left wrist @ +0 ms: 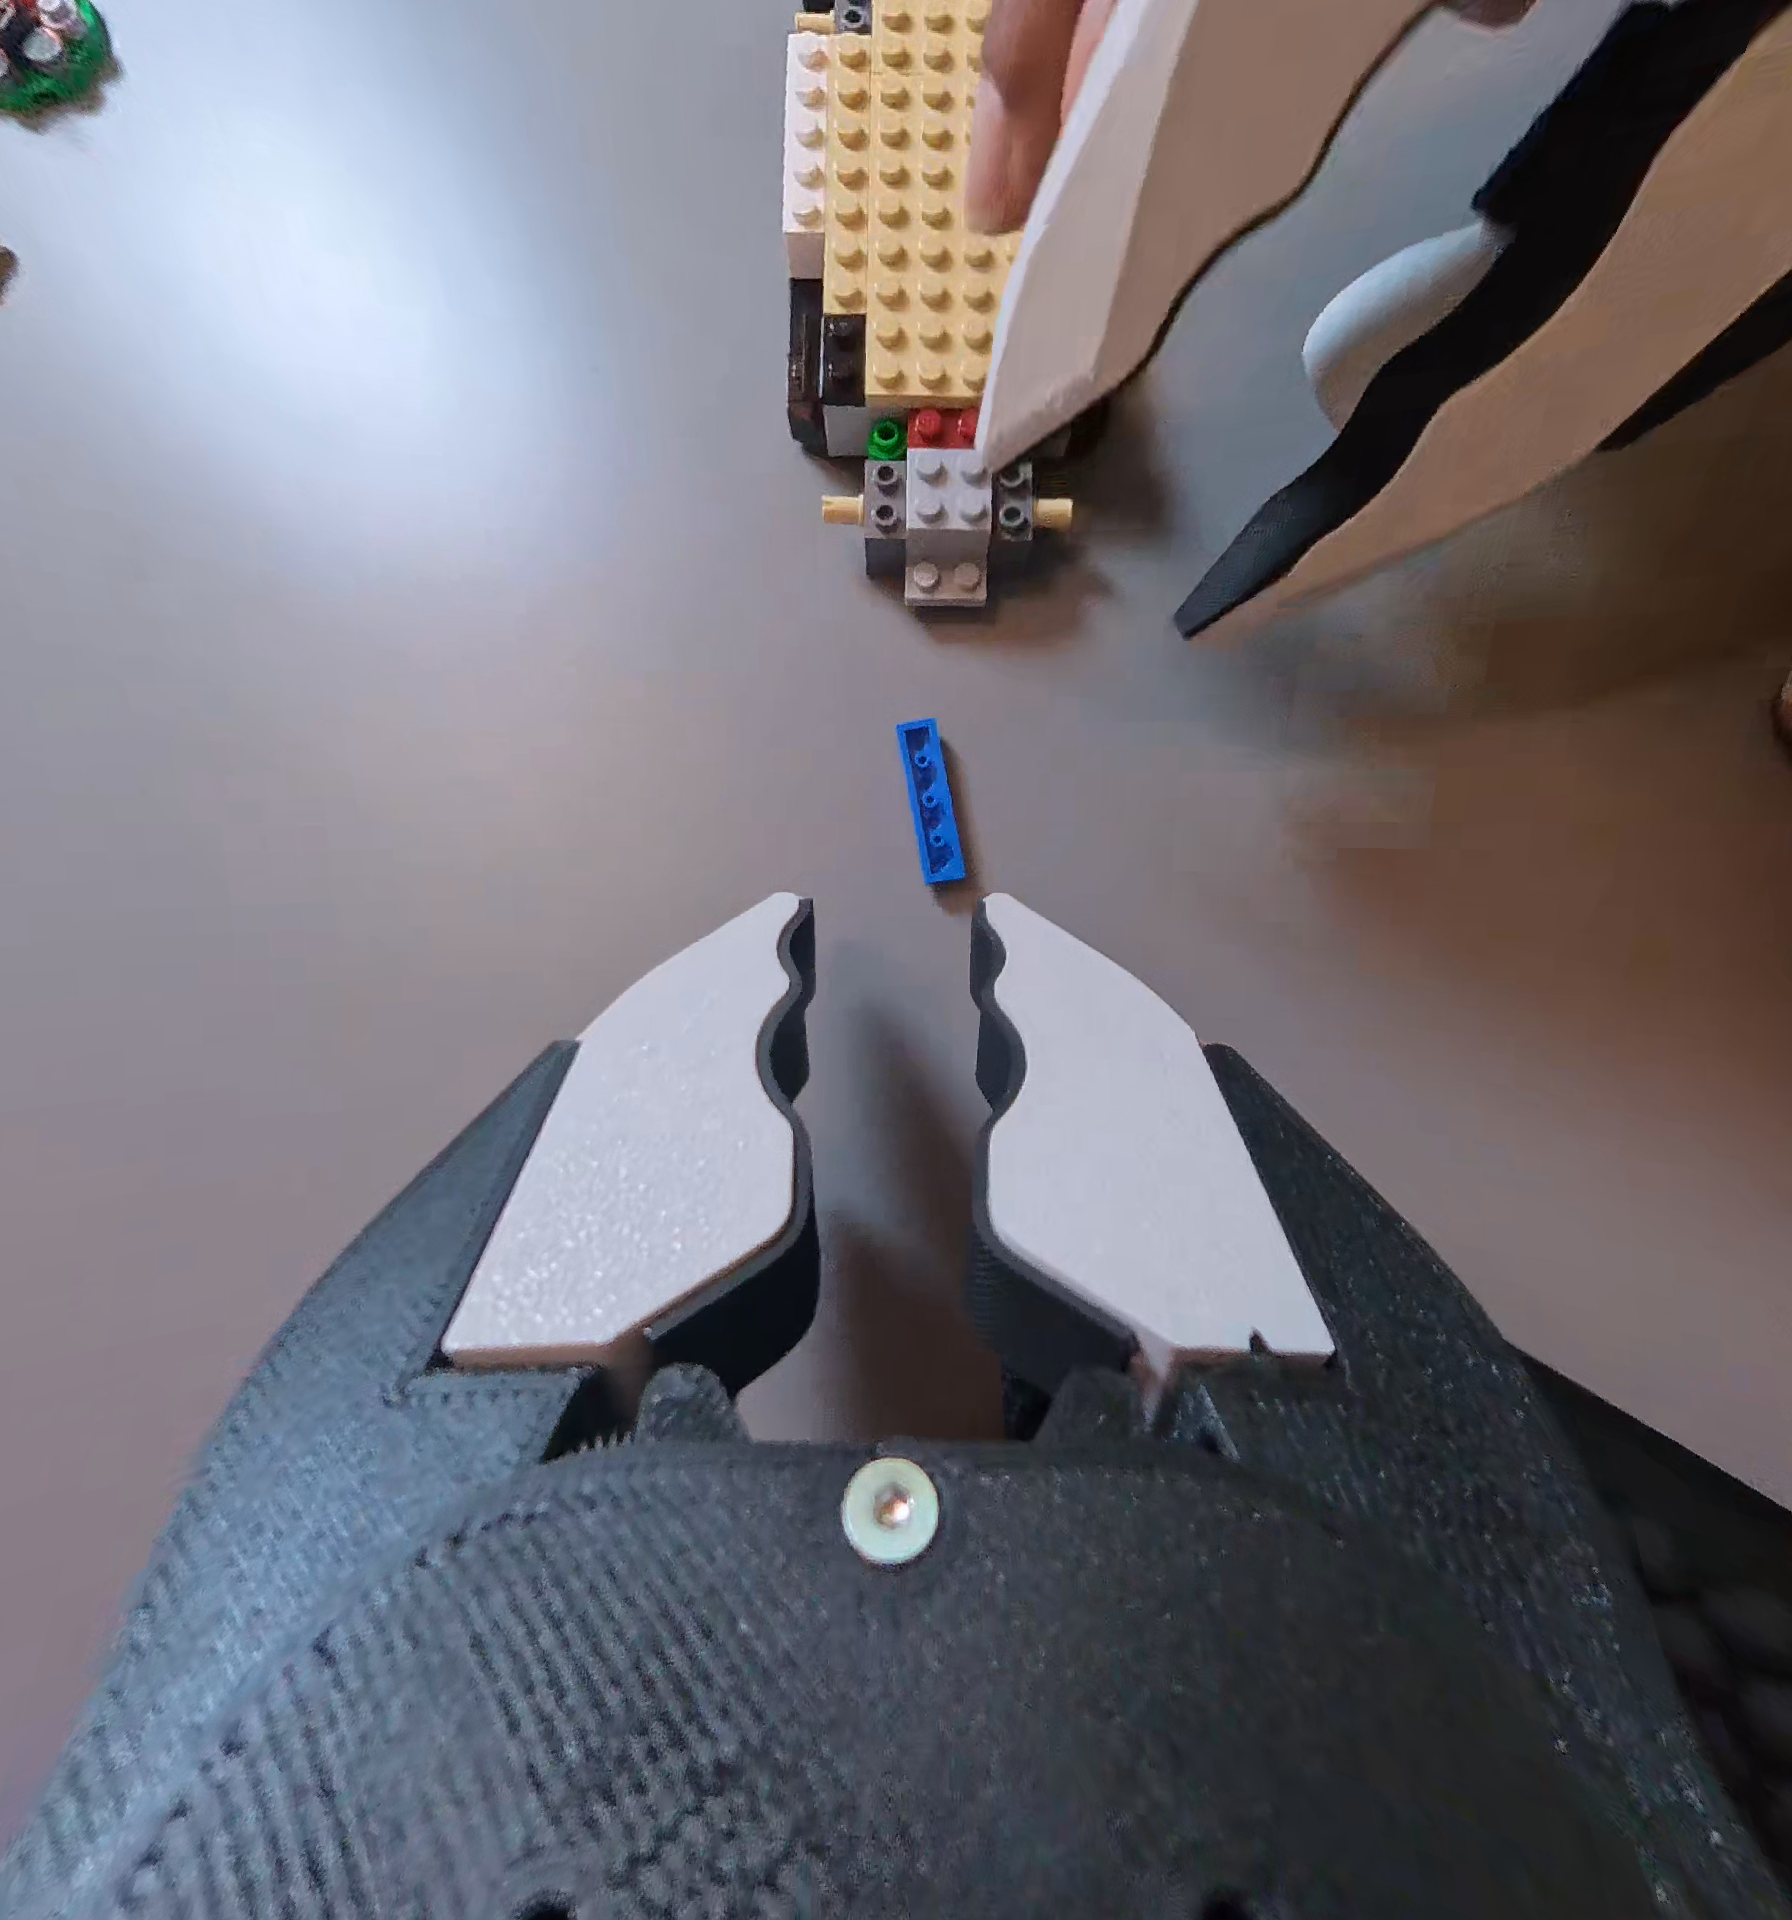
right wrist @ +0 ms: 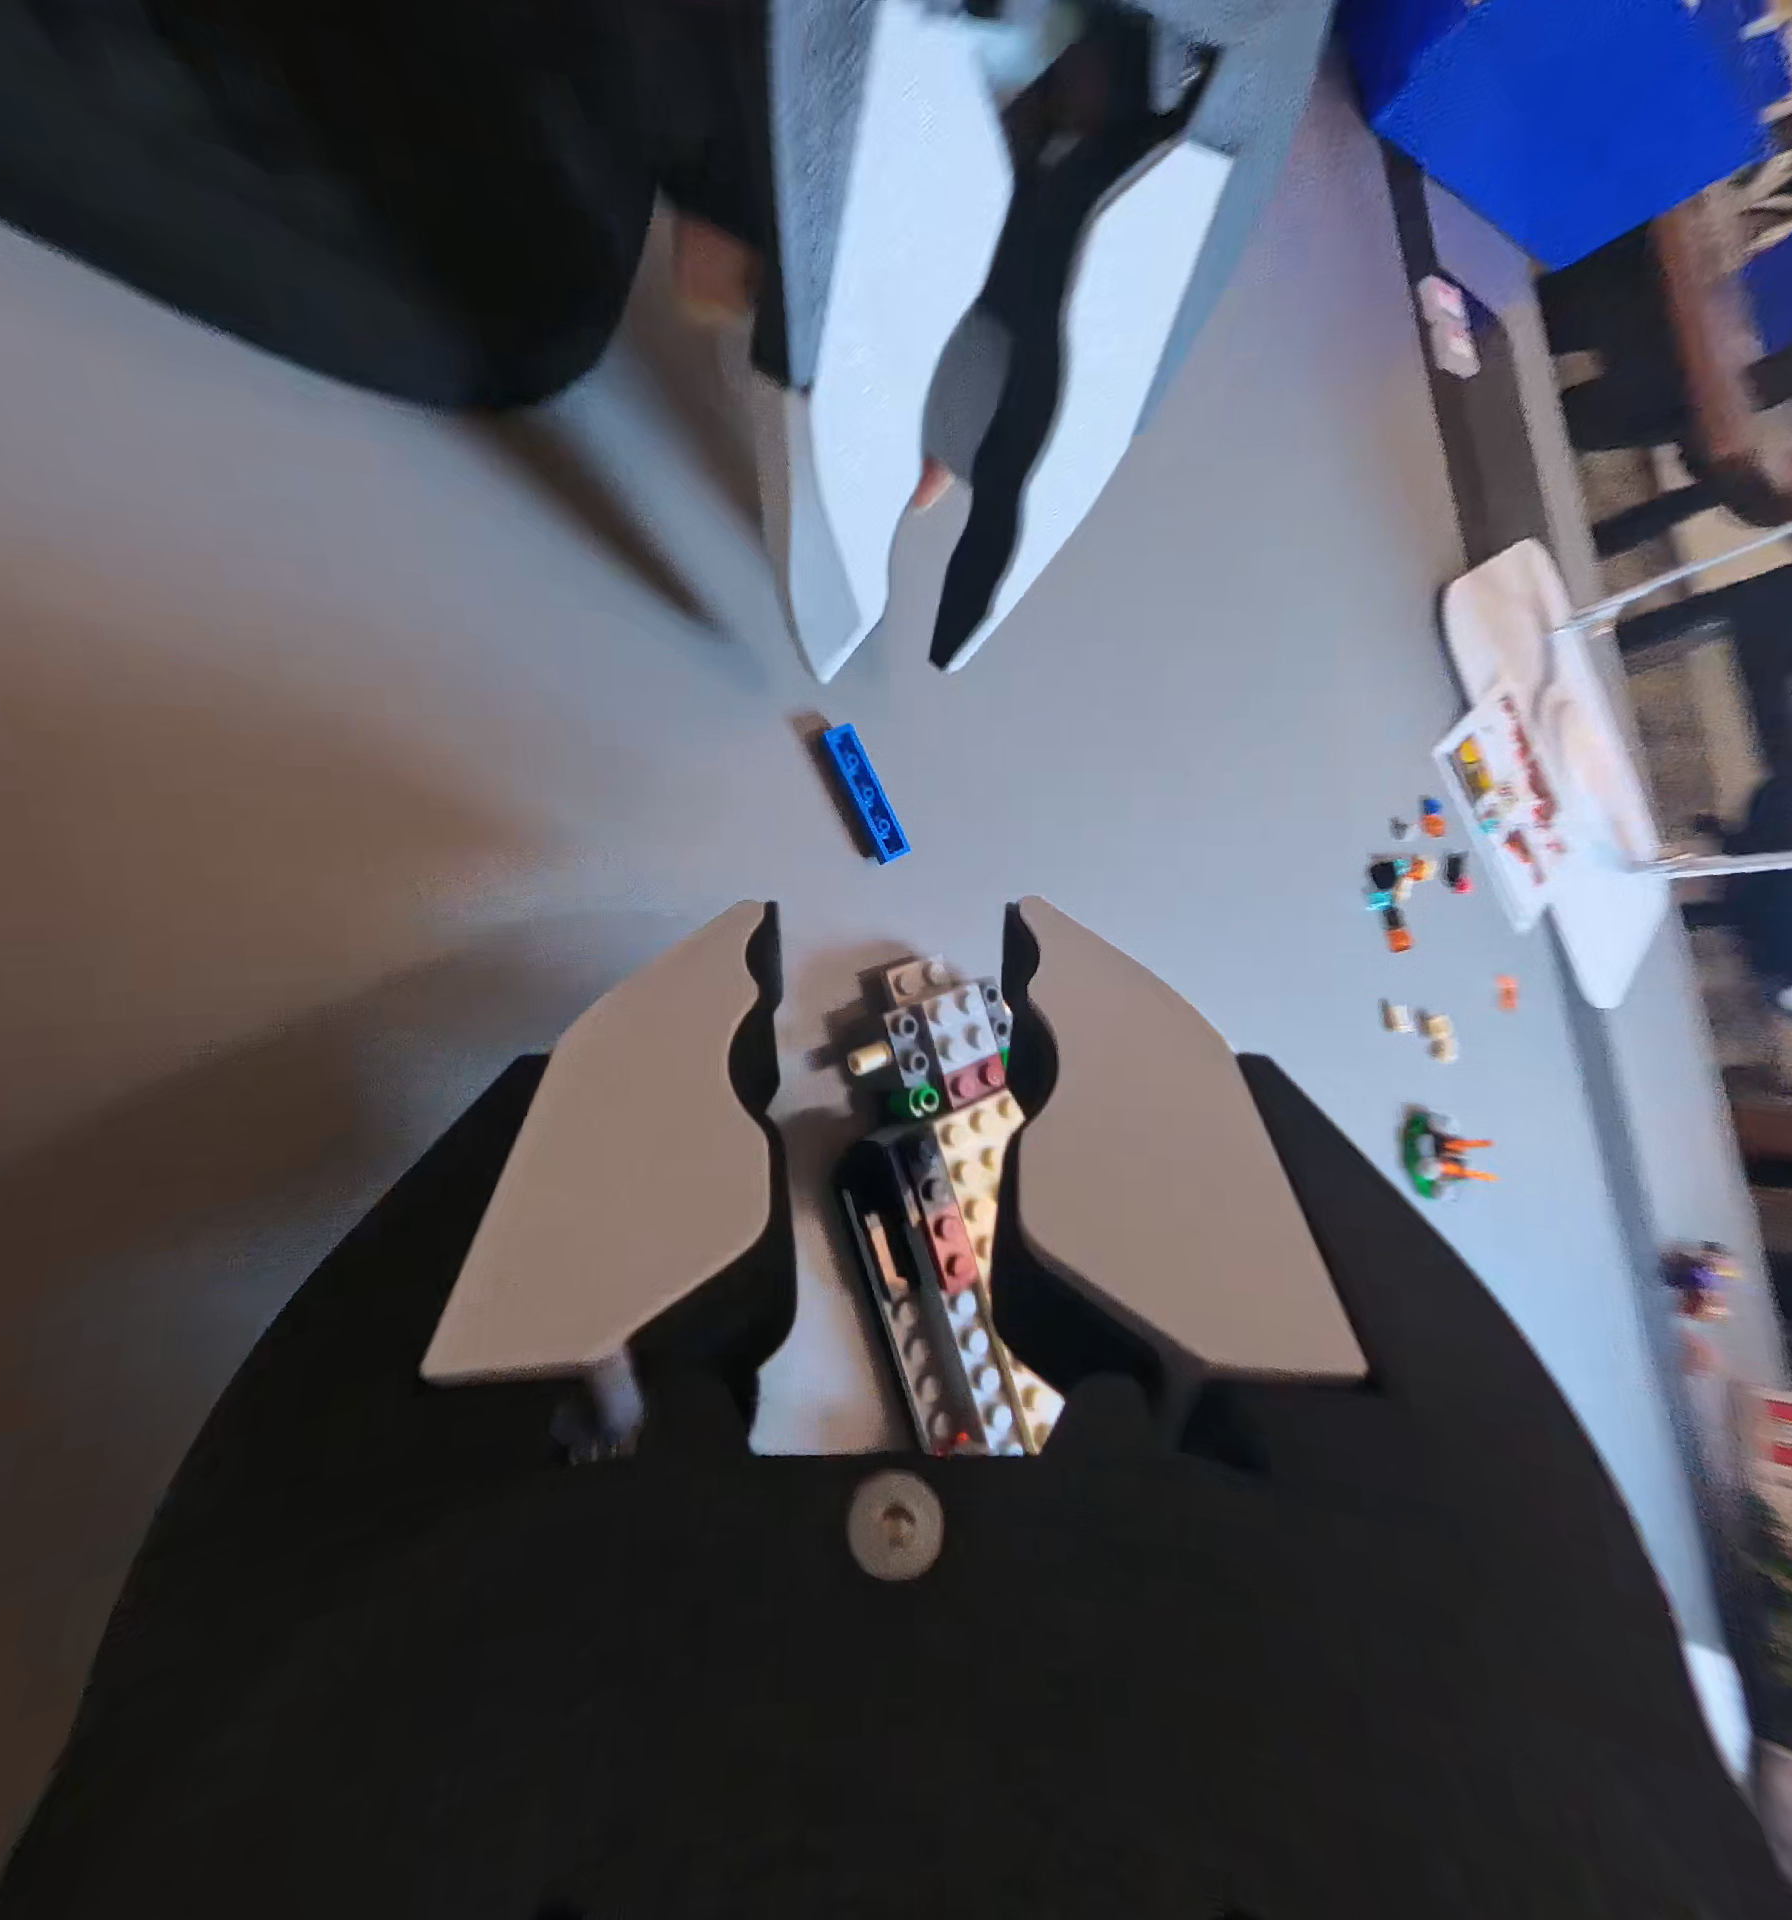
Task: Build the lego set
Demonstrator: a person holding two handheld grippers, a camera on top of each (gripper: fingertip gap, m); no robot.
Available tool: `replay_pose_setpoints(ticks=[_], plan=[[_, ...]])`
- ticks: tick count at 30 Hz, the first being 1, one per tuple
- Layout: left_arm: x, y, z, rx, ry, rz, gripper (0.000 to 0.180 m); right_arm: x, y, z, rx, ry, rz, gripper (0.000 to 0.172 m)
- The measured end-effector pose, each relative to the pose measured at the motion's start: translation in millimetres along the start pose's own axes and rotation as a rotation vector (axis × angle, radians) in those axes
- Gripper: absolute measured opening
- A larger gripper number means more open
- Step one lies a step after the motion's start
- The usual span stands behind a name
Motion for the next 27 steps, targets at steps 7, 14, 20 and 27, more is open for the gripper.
replay_pose_setpoints(ticks=[7, 14, 20, 27], plan=[[-11.6, 22.2, 9.5, 0.022, 0.026, -0.050, 0.021, 55.6, -29.6, 50.8, -0.208, 0.053, -0.093, 0.061], [-23.3, 26.1, 1.4, 0.097, -0.014, -0.017, 0.007, 50.9, -19.2, 59.0, -0.347, -0.035, -0.061, 0.062], [-42.9, -6.6, -9.1, 0.375, -0.335, 0.406, 0.008, 9.1, -13.0, 63.3, -0.229, -0.095, 0.271, 0.036], [-42.3, -20.8, -8.6, 0.554, -0.474, 0.551, 0.007, -17.5, -18.2, 61.0, -0.194, -0.242, 0.397, 0.021]])
Point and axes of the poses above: each gripper's, where its closed fingertips meet, y out along the fingers, x out of its underside, z = x × y across the jaws, the point moved 7 cm from there along -y, back along the fingers, and after that the axes turned 1 degree about -x, right-handed, at the moved point
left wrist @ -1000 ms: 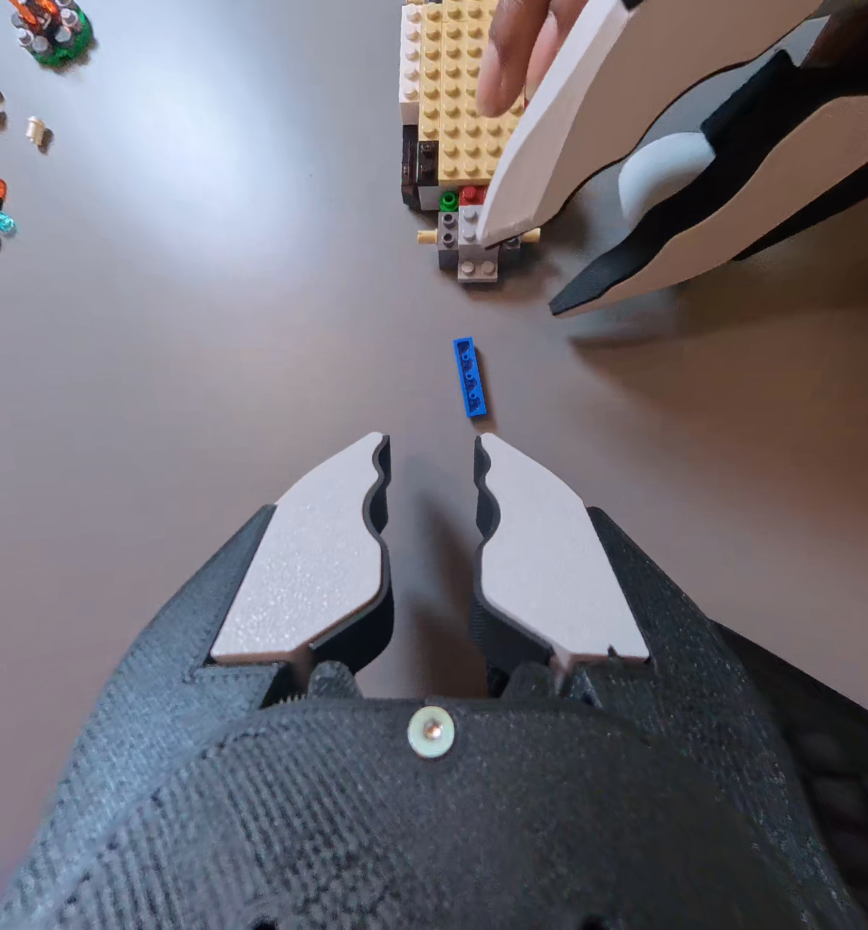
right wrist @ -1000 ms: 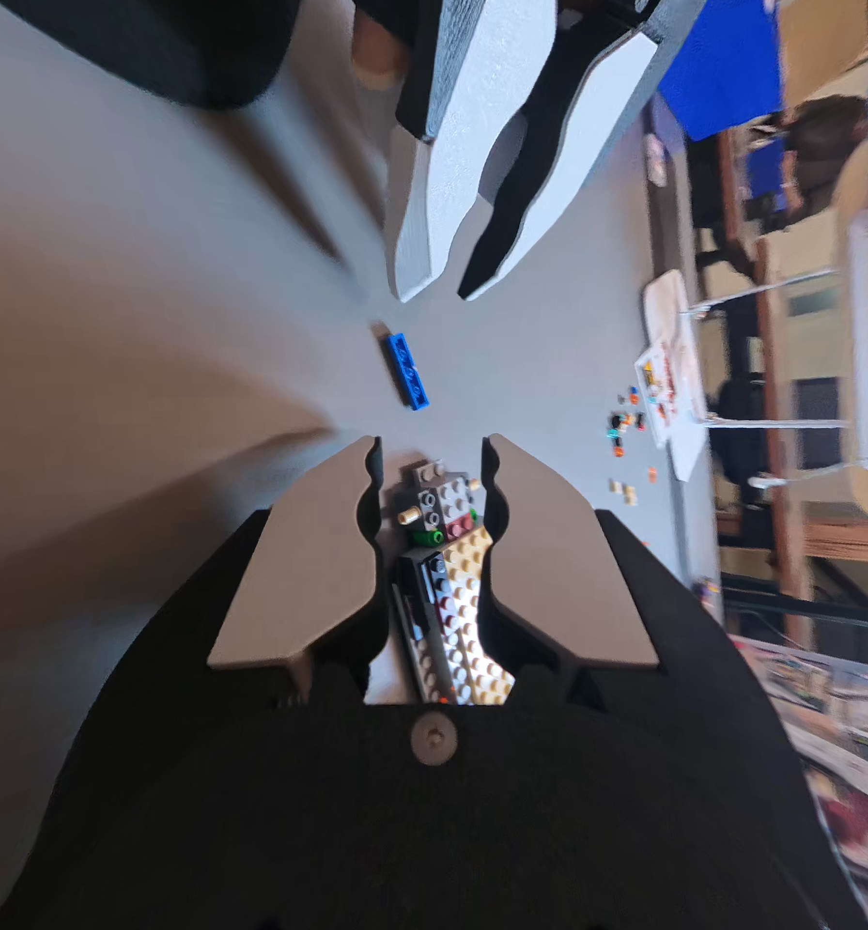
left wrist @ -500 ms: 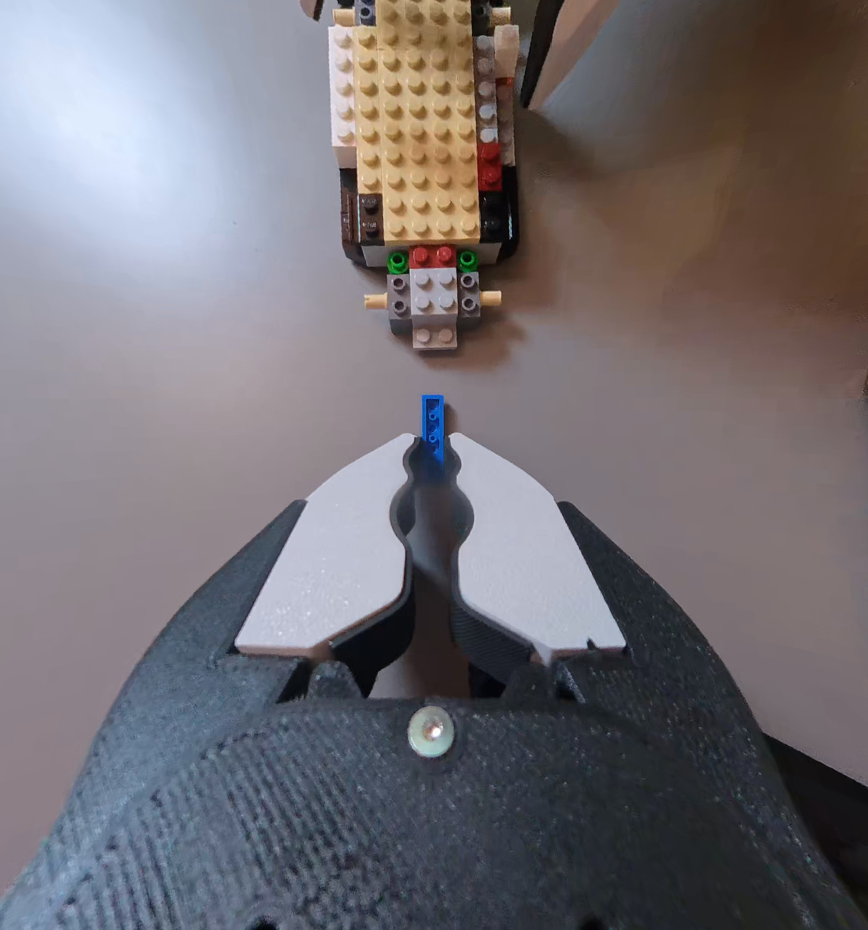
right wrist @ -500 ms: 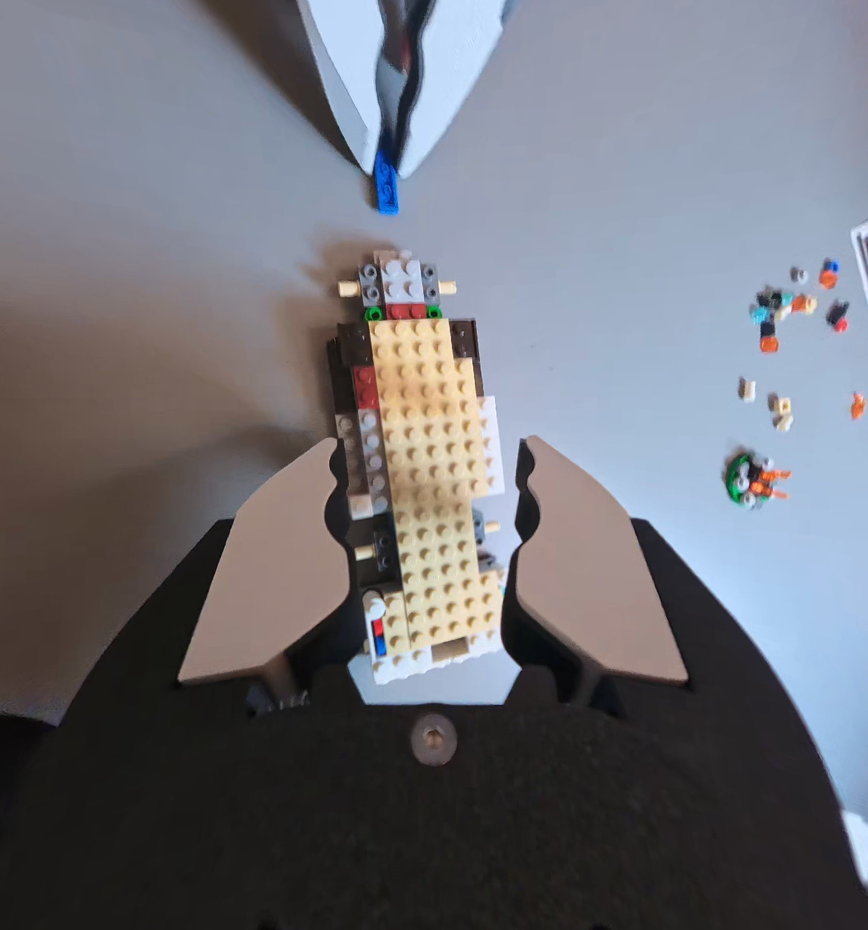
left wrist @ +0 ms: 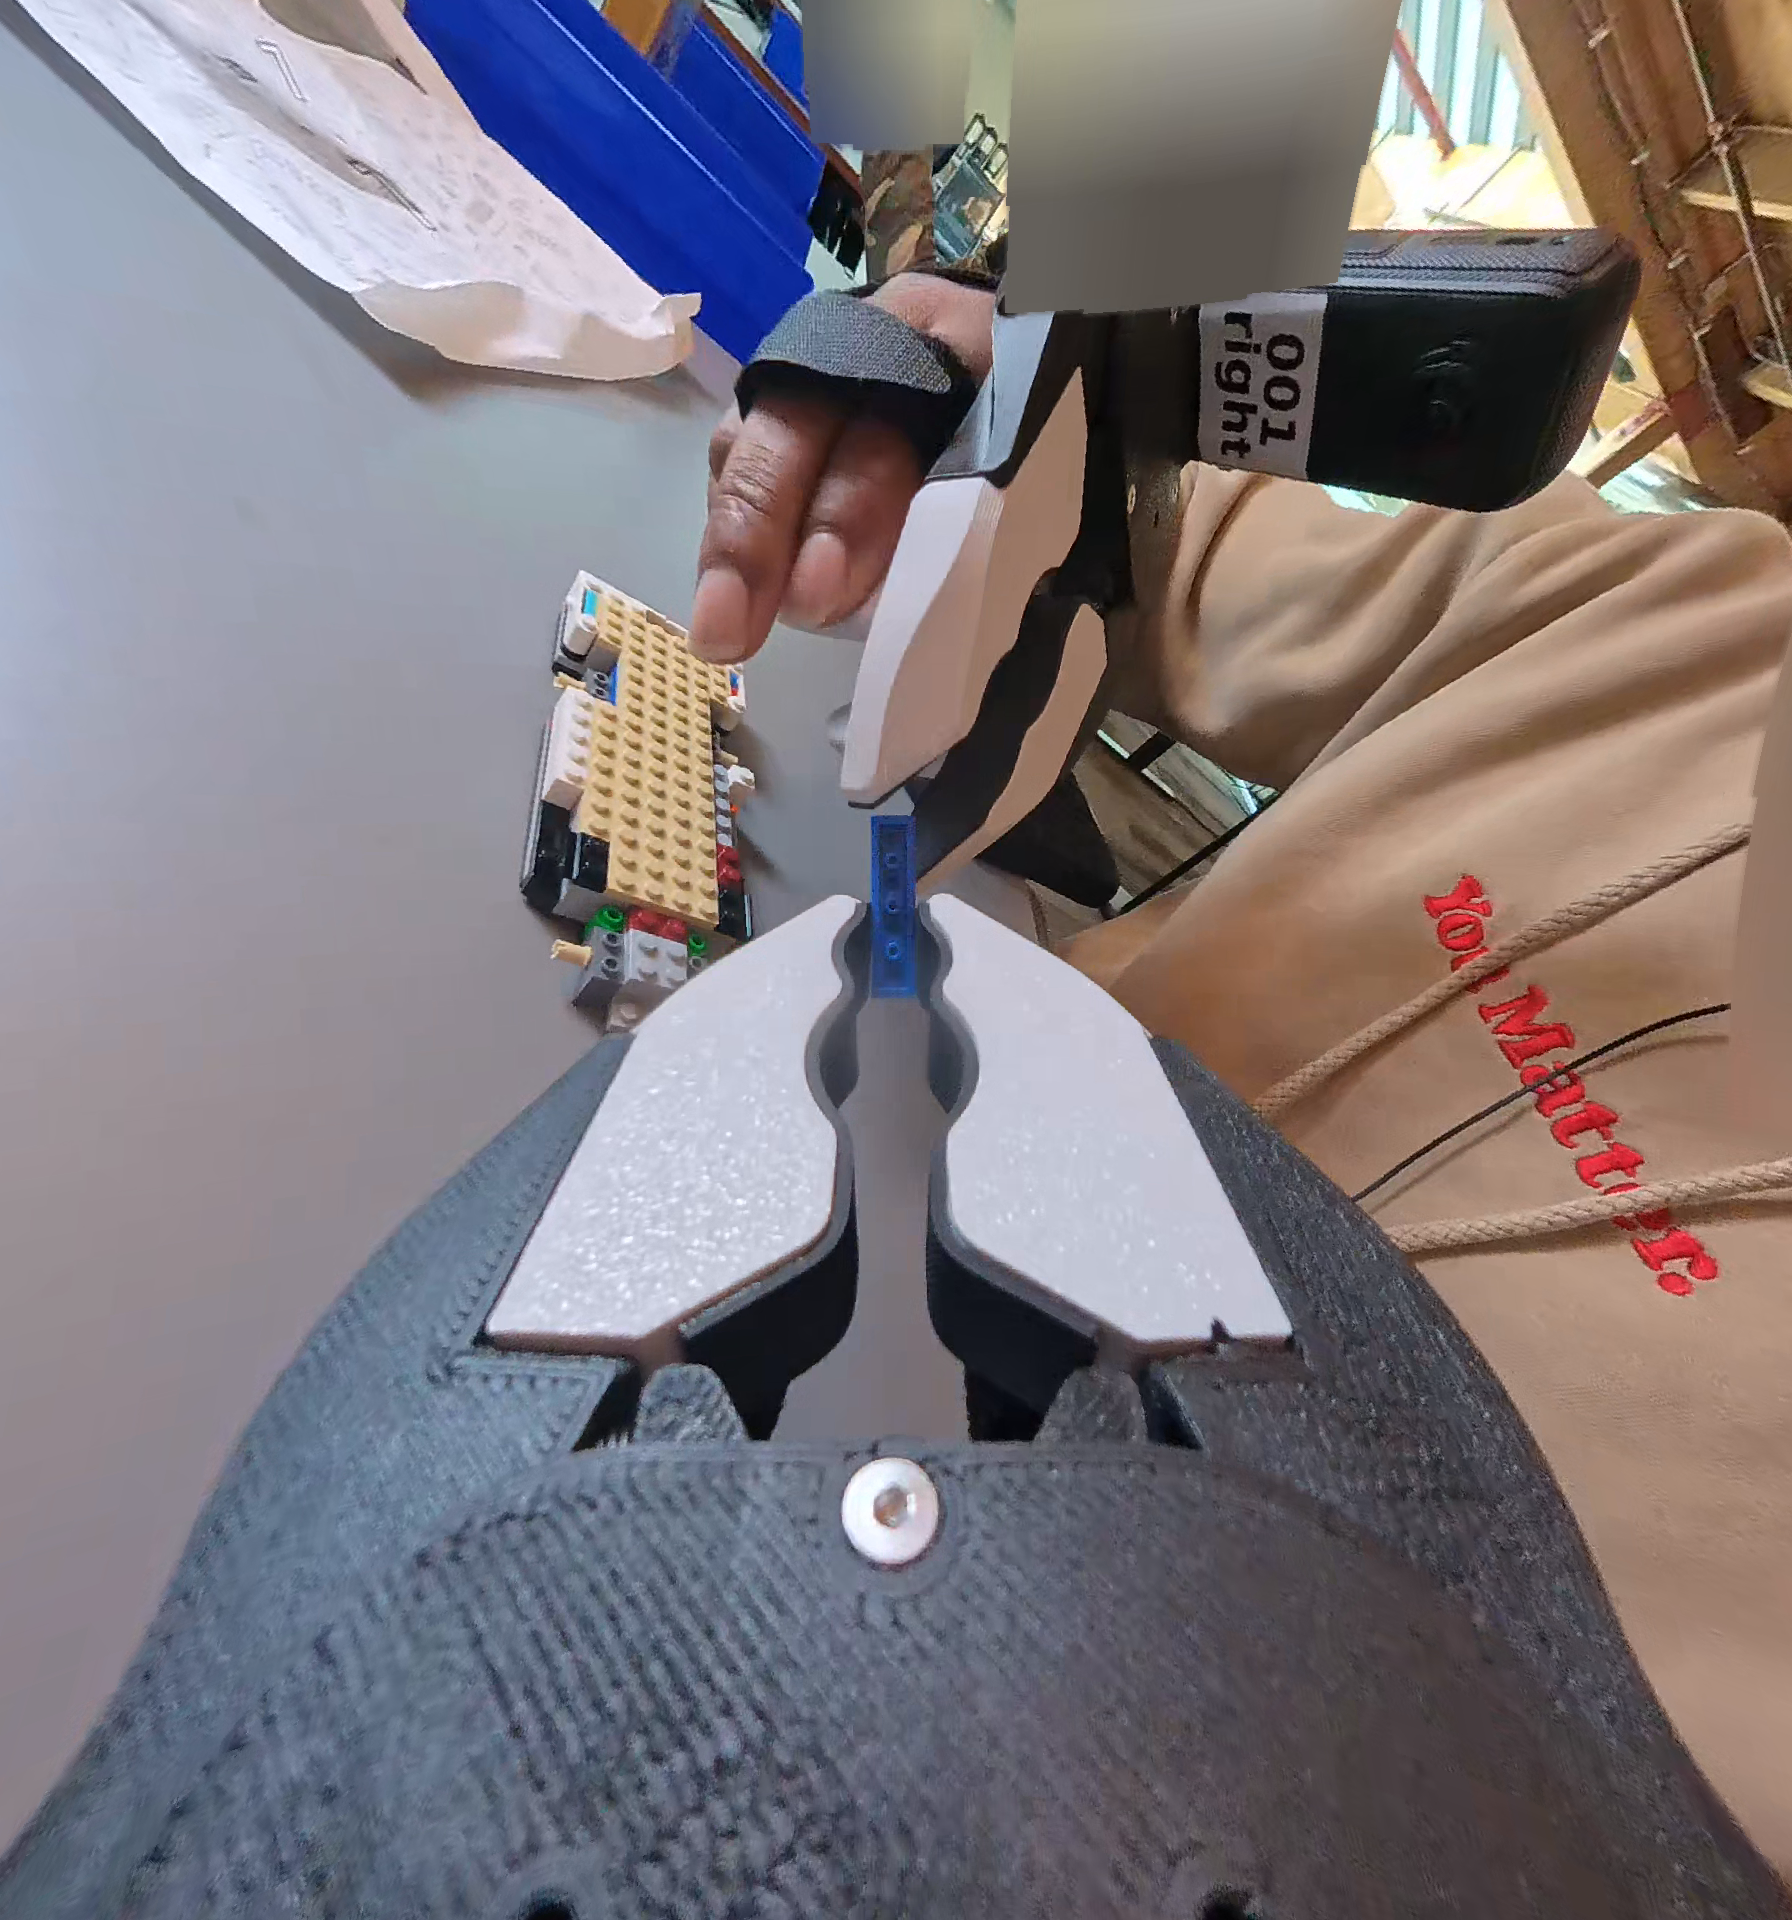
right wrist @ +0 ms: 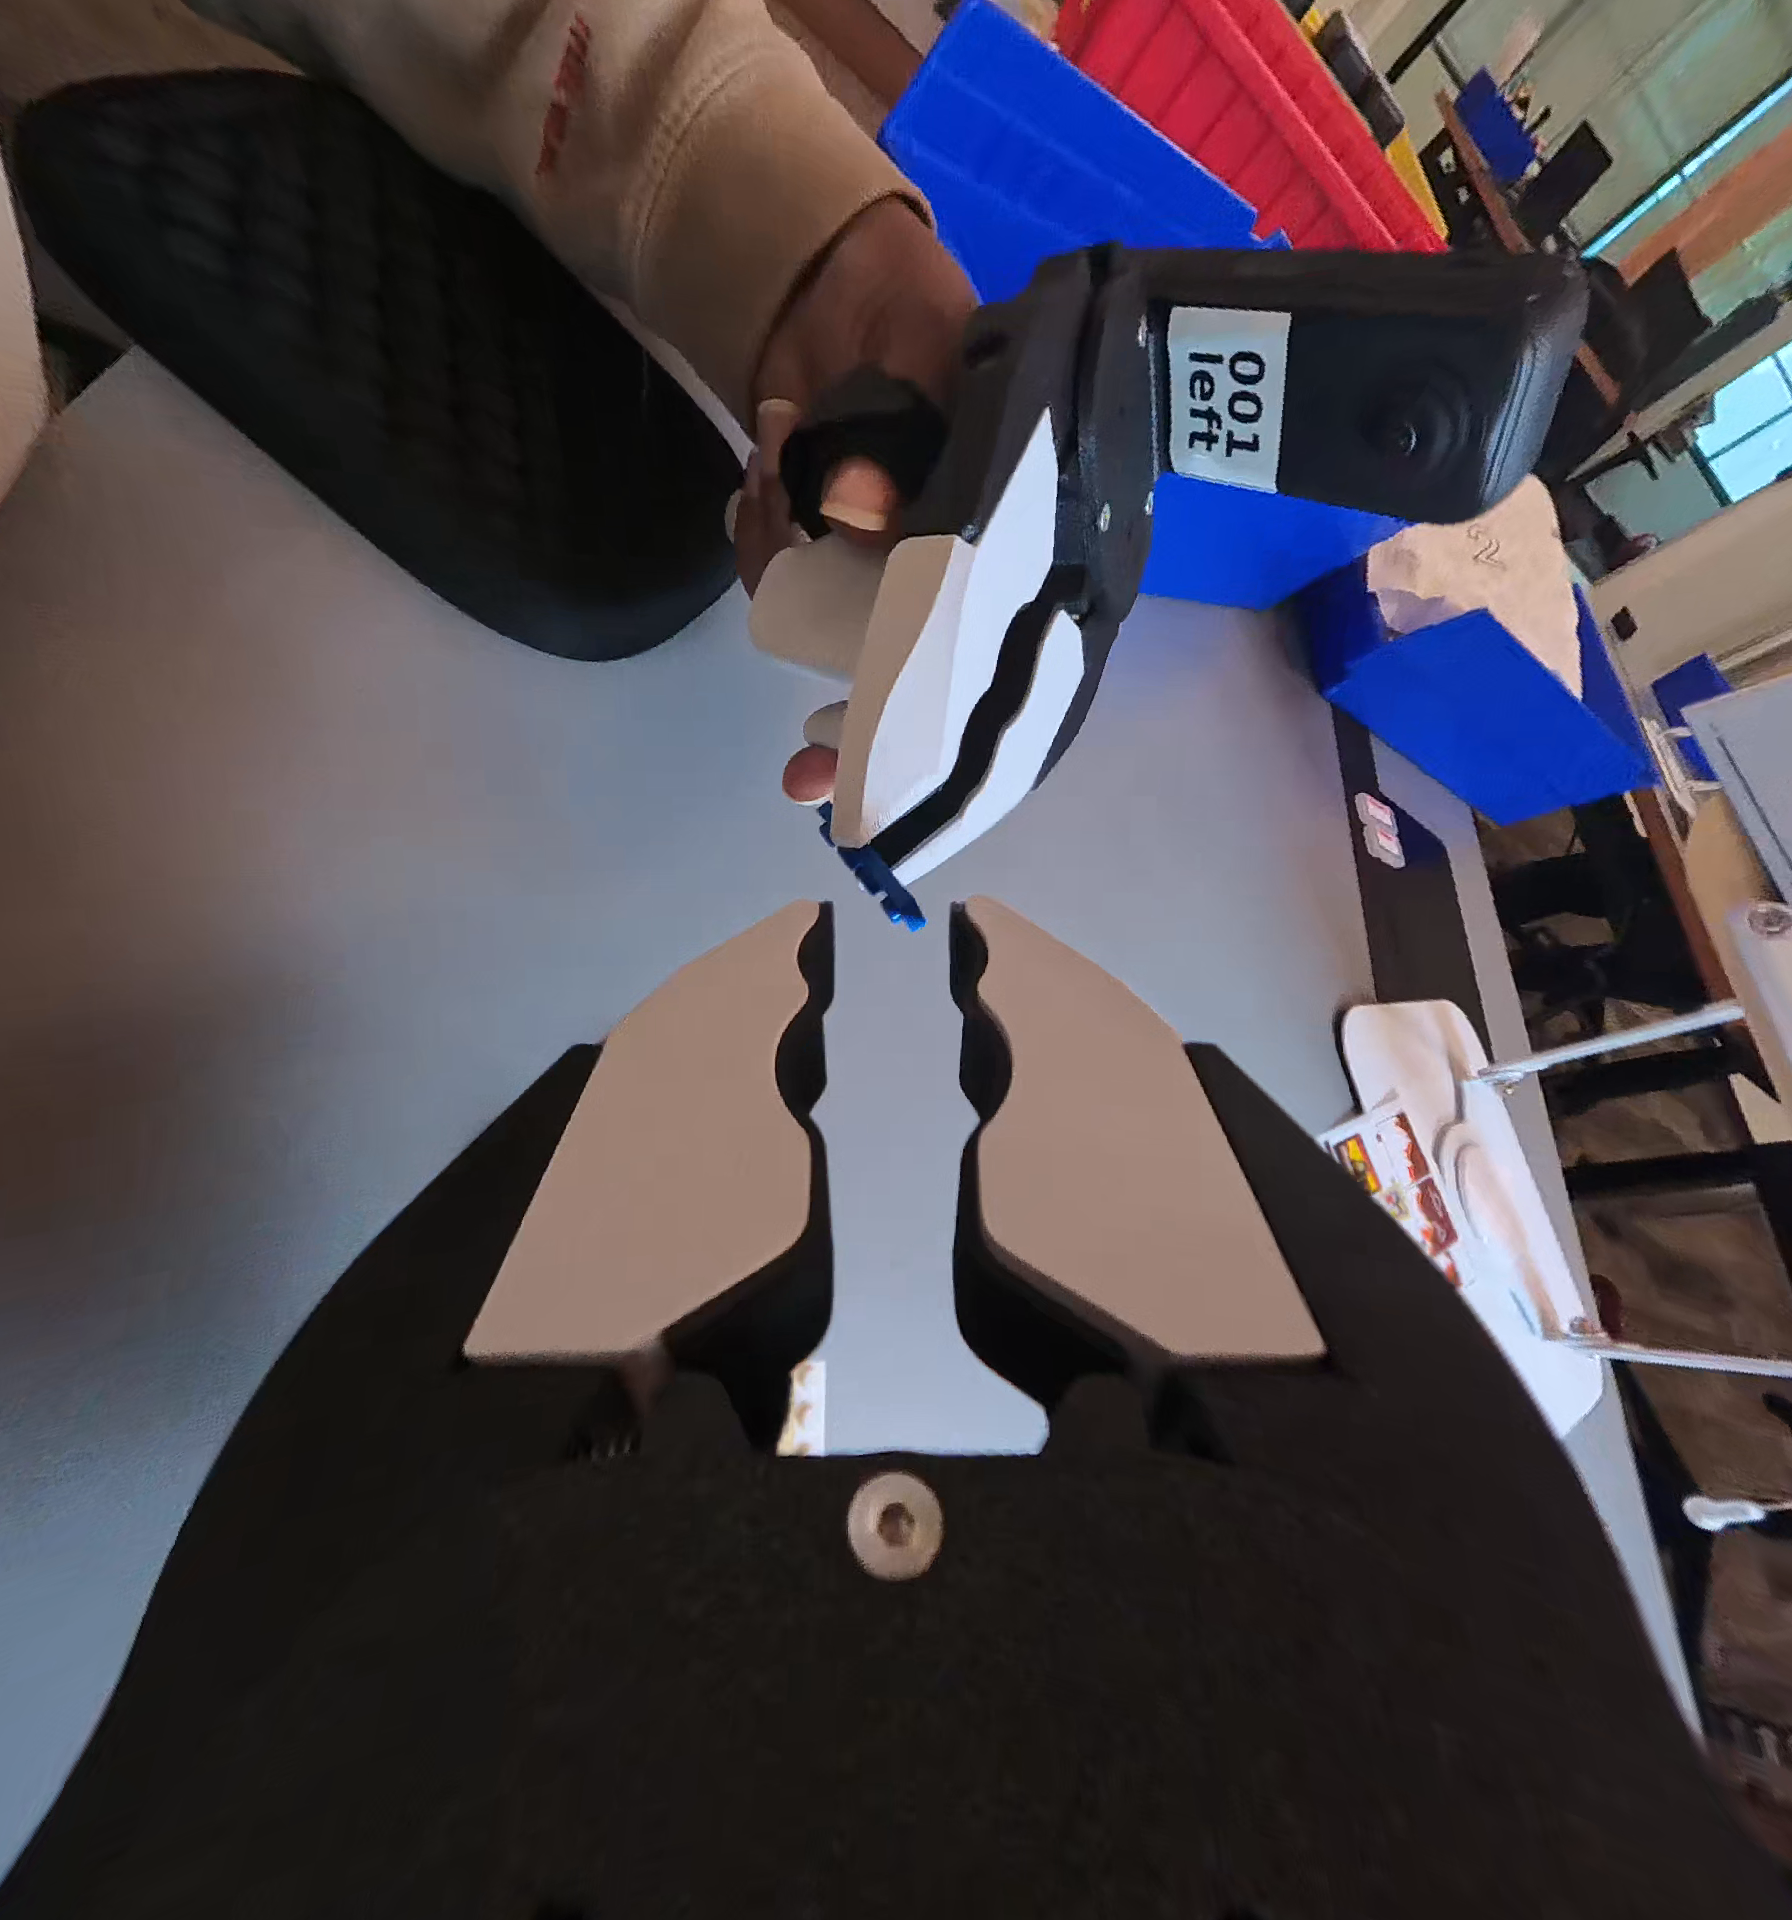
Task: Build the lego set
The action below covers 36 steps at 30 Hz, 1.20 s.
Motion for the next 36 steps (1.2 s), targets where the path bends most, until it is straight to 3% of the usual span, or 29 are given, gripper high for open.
replay_pose_setpoints(ticks=[5, 8, 17, 21, 25, 30, 33, 36], plan=[[0.8, 0.1, 2.9, 0.013, 0.008, -0.002, 0.007, -4.4, 1.3, -1.2, -0.053, -0.016, -0.012, 0.008], [1.2, -0.3, 5.6, -0.011, 0.053, 0.005, 0.008, -3.4, -1.1, -1.1, -0.144, 0.068, -0.020, 0.005], [6.8, 12.2, 23.9, -0.421, 0.526, -0.124, 0.017, 13.3, -7.9, 26.1, -0.563, 0.521, -0.127, 0.005], [12.2, 19.9, 24.8, -0.494, 0.613, -0.169, 0.014, 13.9, 6.8, 28.1, -0.695, 0.616, -0.121, 0.005], [19.4, 19.6, 19.6, -0.521, 0.590, -0.198, 0.007, 17.6, 19.7, 29.1, -0.739, 0.614, -0.167, 0.005], [23.3, 12.1, 11.2, -0.470, 0.418, -0.125, 0.006, 19.6, 28.5, 32.0, -0.728, 0.610, -0.163, 0.005], [19.2, 3.5, 6.3, -0.372, 0.231, -0.001, 0.005, 17.6, 26.2, 42.6, -0.604, 0.594, -0.120, 0.021], [11.2, -7.7, 0.5, -0.302, 0.074, 0.143, 0.005, 15.8, 16.0, 50.2, -0.431, 0.540, -0.058, 0.025]])
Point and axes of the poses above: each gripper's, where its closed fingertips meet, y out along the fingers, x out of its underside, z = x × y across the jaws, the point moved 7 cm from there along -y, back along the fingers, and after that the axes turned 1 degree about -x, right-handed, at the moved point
